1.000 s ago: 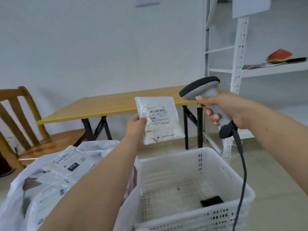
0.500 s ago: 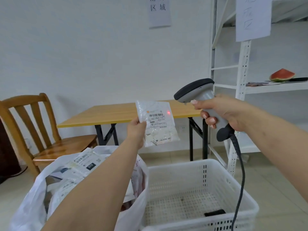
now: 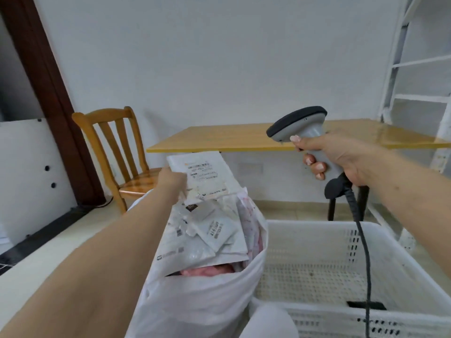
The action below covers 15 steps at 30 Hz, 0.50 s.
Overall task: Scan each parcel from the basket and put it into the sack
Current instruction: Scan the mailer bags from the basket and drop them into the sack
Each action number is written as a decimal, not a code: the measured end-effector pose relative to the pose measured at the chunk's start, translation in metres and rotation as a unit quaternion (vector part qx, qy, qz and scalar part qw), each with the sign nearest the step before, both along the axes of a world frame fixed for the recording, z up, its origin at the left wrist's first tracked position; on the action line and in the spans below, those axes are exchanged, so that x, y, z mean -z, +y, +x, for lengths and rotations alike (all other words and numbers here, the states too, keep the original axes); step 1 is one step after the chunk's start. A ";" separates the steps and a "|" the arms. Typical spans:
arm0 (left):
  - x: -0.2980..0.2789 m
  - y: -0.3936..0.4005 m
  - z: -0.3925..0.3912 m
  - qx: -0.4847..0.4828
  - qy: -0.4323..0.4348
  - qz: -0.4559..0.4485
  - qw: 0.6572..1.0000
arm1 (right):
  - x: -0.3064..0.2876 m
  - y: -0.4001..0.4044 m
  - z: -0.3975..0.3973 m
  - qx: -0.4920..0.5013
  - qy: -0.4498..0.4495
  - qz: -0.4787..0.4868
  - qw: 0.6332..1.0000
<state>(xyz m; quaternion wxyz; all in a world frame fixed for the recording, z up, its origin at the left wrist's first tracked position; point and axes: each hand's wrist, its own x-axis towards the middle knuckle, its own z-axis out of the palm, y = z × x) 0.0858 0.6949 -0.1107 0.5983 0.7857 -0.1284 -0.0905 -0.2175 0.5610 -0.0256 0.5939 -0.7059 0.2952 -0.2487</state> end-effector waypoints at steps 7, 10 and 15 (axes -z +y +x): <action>0.016 -0.023 -0.004 -0.008 -0.301 0.145 0.943 | 0.052 -0.031 0.025 0.019 0.029 0.041 0.999; 0.017 -0.079 -0.041 0.108 -0.390 0.106 0.908 | 0.077 -0.056 0.019 0.043 0.043 0.073 0.996; 0.074 -0.161 -0.091 0.247 -0.447 0.295 0.808 | 0.130 -0.111 -0.015 0.090 0.048 0.141 0.985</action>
